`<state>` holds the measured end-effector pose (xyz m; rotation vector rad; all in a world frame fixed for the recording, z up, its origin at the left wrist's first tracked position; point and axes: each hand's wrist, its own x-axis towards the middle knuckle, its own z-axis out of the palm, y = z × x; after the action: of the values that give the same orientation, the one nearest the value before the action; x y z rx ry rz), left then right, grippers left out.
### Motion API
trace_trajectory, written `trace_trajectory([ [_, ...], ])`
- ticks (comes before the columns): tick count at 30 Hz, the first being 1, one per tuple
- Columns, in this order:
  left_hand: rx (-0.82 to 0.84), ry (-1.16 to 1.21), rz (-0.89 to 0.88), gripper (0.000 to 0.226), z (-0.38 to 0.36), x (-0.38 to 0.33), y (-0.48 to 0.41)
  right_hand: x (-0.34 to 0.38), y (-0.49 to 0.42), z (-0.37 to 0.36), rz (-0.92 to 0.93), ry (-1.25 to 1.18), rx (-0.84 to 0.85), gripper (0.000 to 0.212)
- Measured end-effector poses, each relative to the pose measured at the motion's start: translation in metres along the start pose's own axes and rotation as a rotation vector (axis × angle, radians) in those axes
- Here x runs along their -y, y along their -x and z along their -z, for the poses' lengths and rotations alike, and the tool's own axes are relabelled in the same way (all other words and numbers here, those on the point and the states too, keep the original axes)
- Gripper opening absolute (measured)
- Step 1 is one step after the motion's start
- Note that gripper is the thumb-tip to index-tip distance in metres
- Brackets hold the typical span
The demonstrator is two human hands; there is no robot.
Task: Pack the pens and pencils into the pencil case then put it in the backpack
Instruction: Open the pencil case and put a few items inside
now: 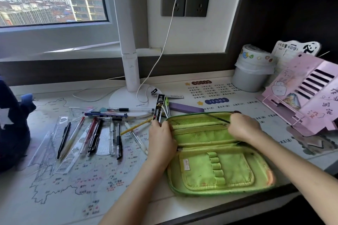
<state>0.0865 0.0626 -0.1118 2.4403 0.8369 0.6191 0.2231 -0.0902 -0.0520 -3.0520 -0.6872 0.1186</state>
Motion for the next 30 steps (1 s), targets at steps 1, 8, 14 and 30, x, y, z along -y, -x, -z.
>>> trace_trajectory([
  [1,0.001,-0.044,-0.004,0.024,0.0,0.0,0.0,-0.01,-0.001,0.002,-0.013,-0.012,-0.018,0.011],
  [8,0.067,-0.132,-0.021,0.026,-0.003,0.001,-0.006,-0.016,0.013,0.014,0.254,-0.309,-0.027,0.024],
  [14,-0.006,-0.084,-0.071,0.022,-0.004,0.003,-0.007,0.003,0.0,0.003,0.468,-0.399,-0.188,0.009],
  [30,-0.246,0.141,-0.35,0.005,0.003,0.007,0.009,0.045,0.001,0.031,0.589,-0.476,-0.031,0.026],
])
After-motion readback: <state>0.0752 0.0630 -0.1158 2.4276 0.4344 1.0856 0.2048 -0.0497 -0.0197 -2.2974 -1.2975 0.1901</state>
